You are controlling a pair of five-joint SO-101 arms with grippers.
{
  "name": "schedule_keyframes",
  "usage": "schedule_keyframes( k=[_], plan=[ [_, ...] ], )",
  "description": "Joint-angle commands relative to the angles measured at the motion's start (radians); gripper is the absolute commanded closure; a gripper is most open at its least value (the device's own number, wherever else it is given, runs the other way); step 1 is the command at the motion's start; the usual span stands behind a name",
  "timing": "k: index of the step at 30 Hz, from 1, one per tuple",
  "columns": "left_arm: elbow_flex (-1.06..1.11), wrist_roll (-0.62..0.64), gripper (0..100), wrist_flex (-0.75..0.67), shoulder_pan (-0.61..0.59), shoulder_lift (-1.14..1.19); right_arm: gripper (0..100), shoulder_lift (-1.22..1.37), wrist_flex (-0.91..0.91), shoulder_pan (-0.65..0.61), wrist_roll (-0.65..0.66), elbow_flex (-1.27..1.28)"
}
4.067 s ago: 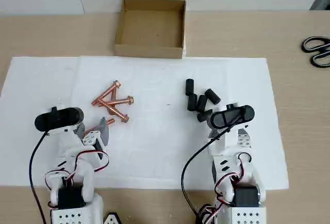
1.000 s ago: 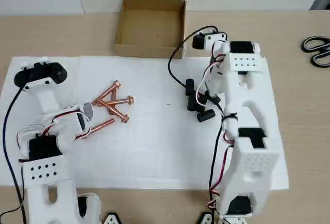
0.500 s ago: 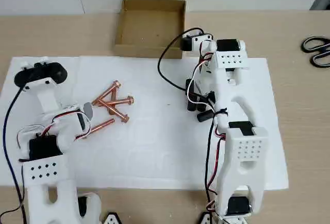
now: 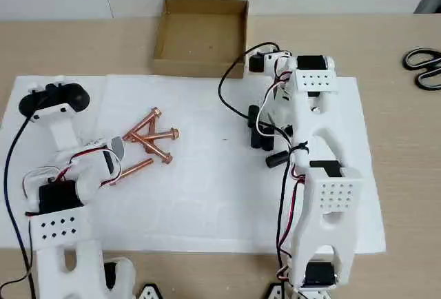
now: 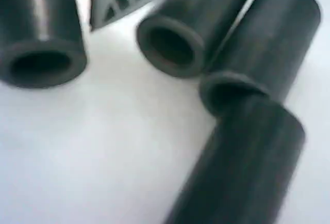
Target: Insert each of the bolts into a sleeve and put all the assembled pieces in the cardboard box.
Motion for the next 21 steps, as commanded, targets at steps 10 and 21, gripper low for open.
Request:
schedule_keyframes(
  k=[10, 21],
  plan=[
    [-0.004, 0.000, 79, -0.021, 0.000, 0.002, 87.9, 0.082, -0.108, 0.002, 0.011, -0.025],
    [-0.004, -0.006, 79, -0.025, 0.000, 0.005, 99.5, 0.001, 0.010, 0.008, 0.005, -0.115]
  ],
)
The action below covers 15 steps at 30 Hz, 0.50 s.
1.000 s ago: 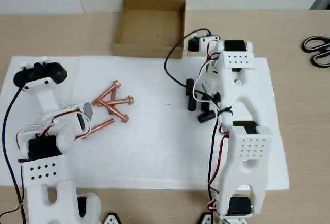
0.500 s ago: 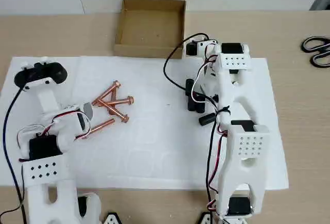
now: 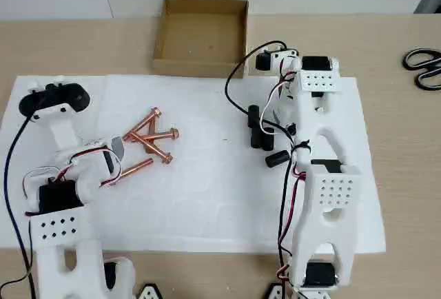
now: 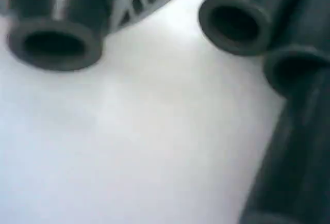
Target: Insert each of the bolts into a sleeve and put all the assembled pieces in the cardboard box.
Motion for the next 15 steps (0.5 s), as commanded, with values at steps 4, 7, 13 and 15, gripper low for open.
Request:
schedule_keyframes(
  k=[4, 7, 13, 15],
  plan=[
    [-0.004, -0.029, 79, -0.021, 0.002, 0.008, 99.5, -0.125, 0.093, -0.022, -0.037, -0.097],
    [-0.007, -0.083, 79, 0.005, 0.002, 0.008, 99.5, -0.160, 0.145, -0.024, -0.071, -0.115],
    [-0.015, -0.146, 79, 0.057, 0.000, 0.008, 99.5, -0.266, 0.208, -0.016, -0.124, -0.107],
    [-0.016, -0.166, 79, 0.058, 0.000, 0.008, 99.5, -0.315, 0.213, -0.010, -0.160, -0.080]
  ],
)
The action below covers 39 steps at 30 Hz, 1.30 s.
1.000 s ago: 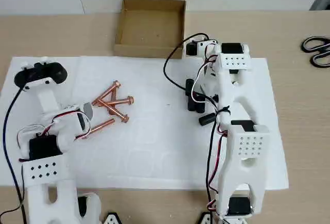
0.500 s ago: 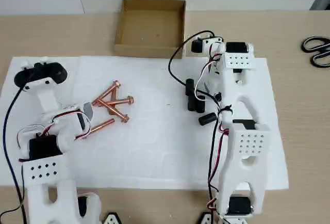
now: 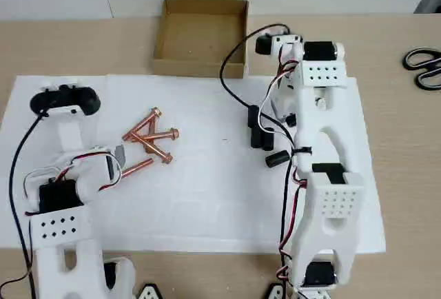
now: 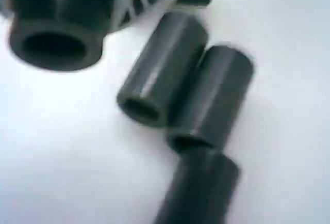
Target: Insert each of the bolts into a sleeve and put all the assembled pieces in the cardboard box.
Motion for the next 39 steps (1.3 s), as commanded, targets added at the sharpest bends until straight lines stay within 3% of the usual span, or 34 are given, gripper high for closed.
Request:
schedule_keyframes(
  k=[1, 11, 21, 25, 33, 39],
  plan=[
    [-0.019, -0.043, 79, 0.006, 0.000, 0.002, 99.5, -0.156, 0.027, 0.008, -0.069, 0.009],
    [-0.104, -0.164, 79, 0.054, 0.002, 0.003, 99.5, -0.545, 0.024, -0.051, -0.129, 0.324],
    [-0.107, -0.166, 79, 0.058, 0.069, 0.049, 99.1, -0.786, 0.021, -0.041, -0.031, 0.542],
    [-0.203, -0.137, 79, 0.061, 0.091, 0.258, 99.4, -0.766, 0.010, -0.008, -0.005, 0.577],
    [-0.619, -0.043, 79, 0.100, 0.095, 0.806, 99.5, -0.699, -0.073, -0.001, -0.008, 0.577],
    [-0.901, -0.098, 79, 0.161, 0.167, 1.077, 99.5, -0.654, -0.119, -0.001, -0.005, 0.577]
  ],
)
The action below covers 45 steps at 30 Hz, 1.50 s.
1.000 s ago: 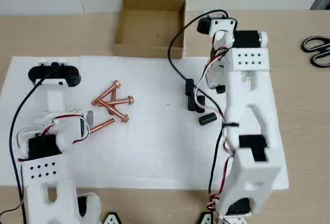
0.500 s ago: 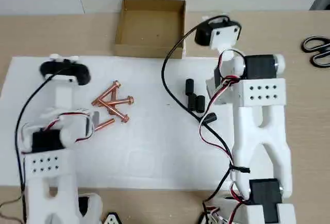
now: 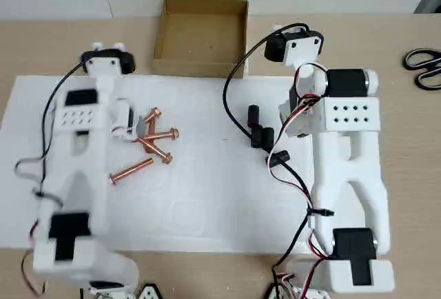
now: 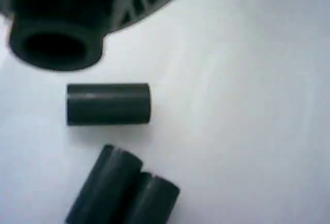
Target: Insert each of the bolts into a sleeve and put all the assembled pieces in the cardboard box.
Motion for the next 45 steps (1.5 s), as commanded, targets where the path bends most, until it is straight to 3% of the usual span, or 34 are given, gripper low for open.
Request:
schedule_keyframes(
  k=[1, 14, 27, 30, 45],
  plan=[
    [-0.193, -0.061, 79, 0.025, 0.046, 0.120, 99.5, 0.010, -0.033, 0.005, 0.012, -0.003],
    [-0.526, -0.094, 79, 0.075, 0.069, 0.451, 99.5, 0.028, -0.039, 0.005, 0.017, -0.006],
    [-0.572, -0.121, 100, 0.074, 0.077, 0.511, 99.5, 0.028, -0.039, 0.005, 0.017, -0.008],
    [-0.585, -0.121, 99, 0.080, 0.077, 0.511, 99.5, 0.028, -0.039, 0.005, 0.014, -0.008],
    [-0.874, -0.121, 99, 0.350, 0.157, 0.511, 99.5, 0.027, -0.039, 0.005, 0.012, -0.008]
  ],
)
